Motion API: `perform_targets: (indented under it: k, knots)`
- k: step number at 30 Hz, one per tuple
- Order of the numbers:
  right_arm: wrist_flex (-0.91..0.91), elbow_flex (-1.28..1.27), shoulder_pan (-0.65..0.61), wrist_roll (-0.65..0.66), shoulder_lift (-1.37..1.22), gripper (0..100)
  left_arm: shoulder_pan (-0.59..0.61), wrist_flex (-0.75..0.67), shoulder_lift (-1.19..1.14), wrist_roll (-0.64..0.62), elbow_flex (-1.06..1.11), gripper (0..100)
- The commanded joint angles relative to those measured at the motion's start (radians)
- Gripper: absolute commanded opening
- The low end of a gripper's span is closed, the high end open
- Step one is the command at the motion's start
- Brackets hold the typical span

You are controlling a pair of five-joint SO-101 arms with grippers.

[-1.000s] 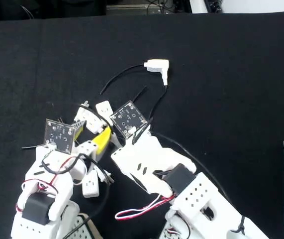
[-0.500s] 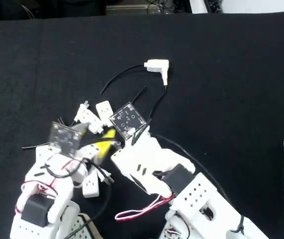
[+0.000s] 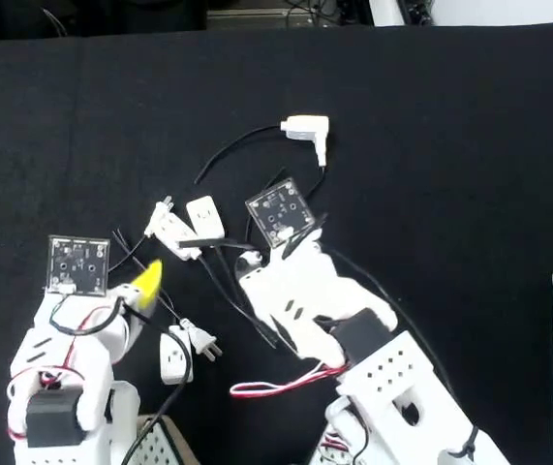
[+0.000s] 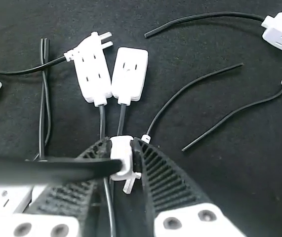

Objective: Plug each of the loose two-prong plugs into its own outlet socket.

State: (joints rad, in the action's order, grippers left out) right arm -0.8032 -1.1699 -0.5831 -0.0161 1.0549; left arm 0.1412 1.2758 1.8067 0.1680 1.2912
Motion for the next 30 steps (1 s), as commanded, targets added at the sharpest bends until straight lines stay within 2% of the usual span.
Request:
perform_targets:
  k: [1, 6, 10, 18, 23, 30]
  knots:
    - [0.023, 0.027, 0.023, 0.000, 0.001, 1.1, 0.008, 0.034, -0.120, 0.023, -0.113, 34]
    - [0.025, 0.022, 0.023, -0.003, 0.001, 1.1, 0.007, -0.057, -0.442, 0.006, -0.234, 34]
    - [0.025, 0.021, 0.023, -0.006, 0.001, 1.1, -0.005, -0.120, -0.755, -0.086, -0.386, 34]
    - [0.025, 0.019, 0.023, -0.006, 0.001, 1.1, -0.067, -0.121, -1.304, -0.397, -0.711, 33]
    - [0.025, 0.012, 0.023, -0.003, 0.001, 1.1, -0.065, -0.121, -1.540, -0.542, -0.863, 33]
    - [0.025, 0.010, 0.023, -0.002, 0.001, 1.1, -0.067, -0.129, -1.743, -0.615, -0.954, 33]
